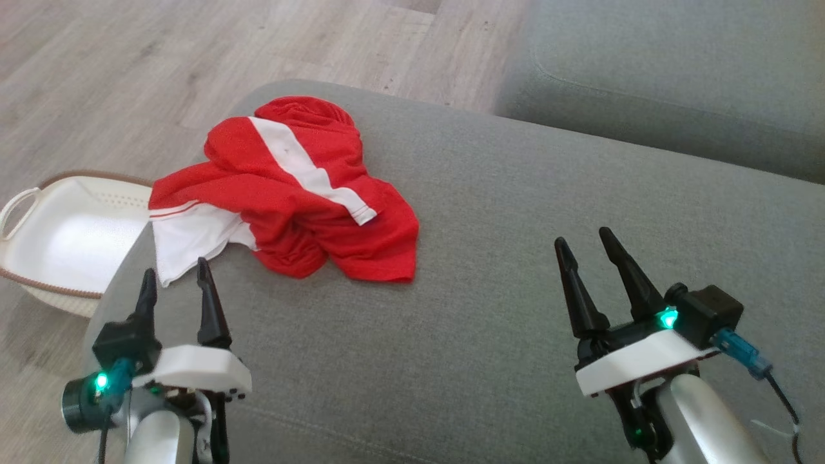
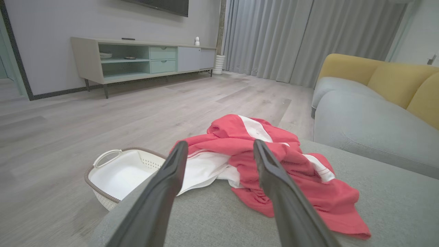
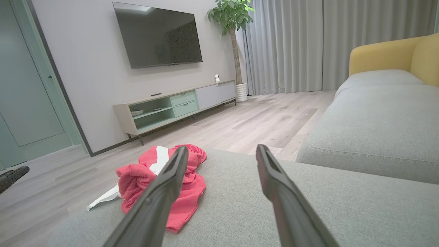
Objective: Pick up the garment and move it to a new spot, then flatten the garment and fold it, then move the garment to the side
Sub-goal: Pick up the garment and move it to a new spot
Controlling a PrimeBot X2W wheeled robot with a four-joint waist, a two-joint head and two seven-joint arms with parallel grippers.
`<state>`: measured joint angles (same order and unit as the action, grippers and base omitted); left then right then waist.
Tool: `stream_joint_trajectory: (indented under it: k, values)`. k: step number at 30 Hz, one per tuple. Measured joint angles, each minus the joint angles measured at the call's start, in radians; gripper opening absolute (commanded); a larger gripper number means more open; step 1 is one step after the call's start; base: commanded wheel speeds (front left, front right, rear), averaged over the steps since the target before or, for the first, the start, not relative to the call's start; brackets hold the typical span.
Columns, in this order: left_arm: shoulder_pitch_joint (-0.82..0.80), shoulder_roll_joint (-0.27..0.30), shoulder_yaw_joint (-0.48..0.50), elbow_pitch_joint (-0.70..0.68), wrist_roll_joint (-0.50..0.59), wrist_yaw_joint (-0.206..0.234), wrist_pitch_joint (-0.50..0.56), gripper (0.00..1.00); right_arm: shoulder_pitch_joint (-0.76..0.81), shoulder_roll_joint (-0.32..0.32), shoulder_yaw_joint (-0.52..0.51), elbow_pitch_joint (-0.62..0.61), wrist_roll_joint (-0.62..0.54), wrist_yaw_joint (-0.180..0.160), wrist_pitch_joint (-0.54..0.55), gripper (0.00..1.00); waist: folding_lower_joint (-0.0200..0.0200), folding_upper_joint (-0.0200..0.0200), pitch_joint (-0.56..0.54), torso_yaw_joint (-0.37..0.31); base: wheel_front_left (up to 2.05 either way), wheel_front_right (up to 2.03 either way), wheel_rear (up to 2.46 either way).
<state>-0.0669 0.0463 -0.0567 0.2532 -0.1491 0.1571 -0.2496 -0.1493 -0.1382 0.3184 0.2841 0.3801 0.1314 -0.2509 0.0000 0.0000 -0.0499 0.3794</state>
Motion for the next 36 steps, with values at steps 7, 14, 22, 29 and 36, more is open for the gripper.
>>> stream_joint_trajectory:
  k: [7, 14, 22, 29, 36]
  values:
    - [-0.092, 0.018, -0.007, 0.010, -0.040, -0.057, 0.055, 1.00, -0.002, -0.008, 0.005, -0.006, 0.006, 0.000, 0.000, 1.00, 0.0000, 0.0000, 0.028, -0.037, 0.00, 0.00, 0.00]
    - [-0.384, 0.112, -0.021, 0.021, -0.052, -0.121, 0.303, 1.00, -0.009, -0.043, 0.015, -0.025, 0.016, 0.000, 0.000, 1.00, 0.0000, 0.0000, 0.089, -0.101, 0.00, 0.00, 0.00]
    - [-0.704, 0.163, 0.024, 0.266, -0.151, -0.172, 0.563, 1.00, -0.114, -0.101, 0.026, -0.066, 0.042, 0.000, 0.000, 1.00, 0.0001, 0.0000, 0.206, -0.208, 0.00, 0.00, 0.00]
    - [-0.804, 0.222, 0.028, 0.520, -0.145, -0.153, 0.758, 1.00, -0.156, -0.130, 0.030, -0.083, 0.061, 0.000, 0.000, 1.00, 0.0002, 0.0000, 0.307, -0.319, 0.00, 0.00, 0.00]
    - [-0.831, 0.260, 0.030, 0.676, -0.143, -0.109, 0.825, 1.00, -0.201, -0.131, 0.032, -0.093, 0.070, 0.000, 0.000, 1.00, 0.0000, 0.0000, 0.380, -0.418, 0.00, 0.00, 0.00]
